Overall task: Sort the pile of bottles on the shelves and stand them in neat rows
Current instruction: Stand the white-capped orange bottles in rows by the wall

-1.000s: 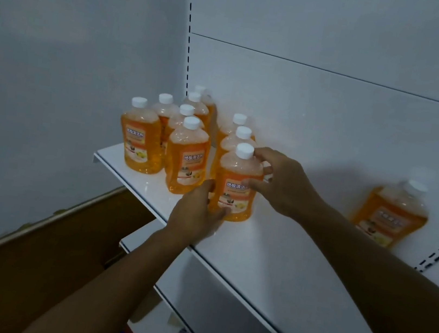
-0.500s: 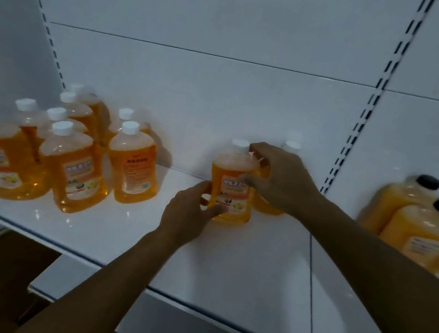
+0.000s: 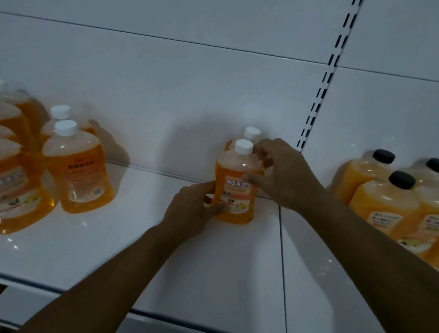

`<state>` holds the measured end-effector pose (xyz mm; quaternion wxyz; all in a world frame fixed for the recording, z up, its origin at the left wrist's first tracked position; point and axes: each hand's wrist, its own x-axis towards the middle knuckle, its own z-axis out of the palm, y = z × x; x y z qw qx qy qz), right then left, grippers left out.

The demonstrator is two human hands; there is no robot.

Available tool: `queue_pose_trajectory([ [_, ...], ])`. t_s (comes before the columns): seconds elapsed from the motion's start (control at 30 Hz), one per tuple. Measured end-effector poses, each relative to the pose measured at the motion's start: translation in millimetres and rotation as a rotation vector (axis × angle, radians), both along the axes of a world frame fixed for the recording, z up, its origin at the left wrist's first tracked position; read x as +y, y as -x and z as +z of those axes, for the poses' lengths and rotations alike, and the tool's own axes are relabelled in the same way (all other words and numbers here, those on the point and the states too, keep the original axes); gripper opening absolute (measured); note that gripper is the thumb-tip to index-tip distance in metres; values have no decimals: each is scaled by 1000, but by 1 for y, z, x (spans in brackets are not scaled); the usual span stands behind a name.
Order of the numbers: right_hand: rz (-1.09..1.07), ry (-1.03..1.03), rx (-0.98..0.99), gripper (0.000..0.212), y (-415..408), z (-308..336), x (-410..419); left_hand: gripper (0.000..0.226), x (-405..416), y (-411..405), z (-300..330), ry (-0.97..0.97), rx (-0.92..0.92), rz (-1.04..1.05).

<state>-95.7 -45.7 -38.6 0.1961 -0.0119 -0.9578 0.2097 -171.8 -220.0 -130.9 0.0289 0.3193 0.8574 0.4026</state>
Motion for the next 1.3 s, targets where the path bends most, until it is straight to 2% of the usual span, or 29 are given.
queue_pose_trajectory([
  [0.4,-43,-34,-61,49,0,3,-9,42,-1,-2,4,99,-31,-21],
  [0.5,-68,-95,-102,61,-1,10,-12,48,-5,-10,10,179,10,7],
  [0.57,-89,-141,-108,76,-2,18,-15,61,-16,-15,10,223,19,83],
  [0.67,-39,-194,27,88,0,35,-34,65,-49,-20,11,179,51,241],
  [0.8,144,-198,137,80,21,46,-89,45,-110,-25,15,74,137,435],
  [1.0,356,-68,-3,73,73,30,-170,28,-188,-17,5,27,194,671],
  [1.1,373,-17,-61,73,95,24,-198,21,-206,-7,-1,27,181,688],
  [1.17,365,21,-89,72,105,21,-212,14,-212,1,-5,-31,197,611],
  [1.2,364,28,-101,72,108,20,-217,16,-214,5,-7,-47,209,569],
  [1.3,341,28,-122,68,121,14,-227,42,-218,17,-8,-42,209,524],
])
